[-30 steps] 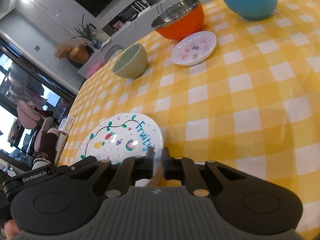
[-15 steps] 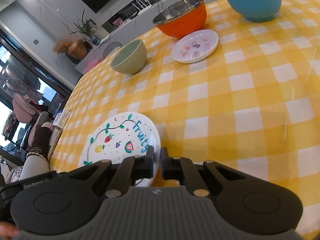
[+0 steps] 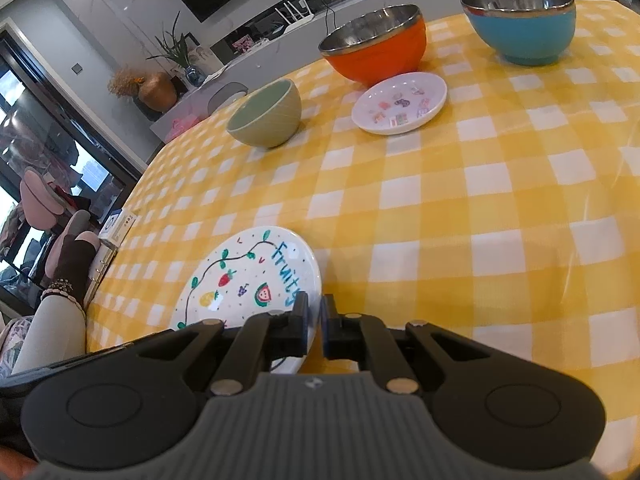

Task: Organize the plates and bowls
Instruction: 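Lift the Fruity plate with both grippers and lower it onto the glass plate, then open both grippers and pull them back from the stacked plates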

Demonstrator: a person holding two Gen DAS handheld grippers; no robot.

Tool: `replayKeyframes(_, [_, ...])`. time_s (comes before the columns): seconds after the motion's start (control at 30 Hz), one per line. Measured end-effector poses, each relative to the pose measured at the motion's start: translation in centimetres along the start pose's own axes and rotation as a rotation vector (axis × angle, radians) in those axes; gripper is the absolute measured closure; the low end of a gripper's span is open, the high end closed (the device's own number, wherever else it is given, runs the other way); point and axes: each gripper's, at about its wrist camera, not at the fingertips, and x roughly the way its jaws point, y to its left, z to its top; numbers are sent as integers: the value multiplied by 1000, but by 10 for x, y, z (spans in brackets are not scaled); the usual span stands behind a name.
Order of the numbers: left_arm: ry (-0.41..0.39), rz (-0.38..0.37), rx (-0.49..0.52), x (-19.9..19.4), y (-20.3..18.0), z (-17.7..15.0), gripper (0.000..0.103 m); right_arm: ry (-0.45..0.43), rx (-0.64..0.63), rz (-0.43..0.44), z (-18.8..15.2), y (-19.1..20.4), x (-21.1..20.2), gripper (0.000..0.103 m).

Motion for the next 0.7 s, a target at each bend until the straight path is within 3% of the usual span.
replayKeyframes(0.17, [-28, -32, -22, -3, 6, 3, 84, -1, -1, 0, 0, 0, 0, 99])
replayKeyframes(0.33, [-55, -42, -82, -2, 23, 9, 60, -6, -16, -2, -1, 3, -4, 95])
replayKeyframes(0.43, [-30, -65, -114, 4, 31, 9, 60, -5, -28, -7, -2, 5, -7, 94])
replayKeyframes(0.5, [-11, -106, -143, 7, 35, 8, 60, -1, -31, -15, -3, 4, -8, 94])
replayKeyframes(0.57, [1, -134, -152, 9, 36, 7, 76, 8, -26, -15, -4, 2, -7, 96])
replayKeyframes(0.7, [8, -128, -135, 10, 33, 6, 86, 9, -52, -15, -4, 6, -5, 100])
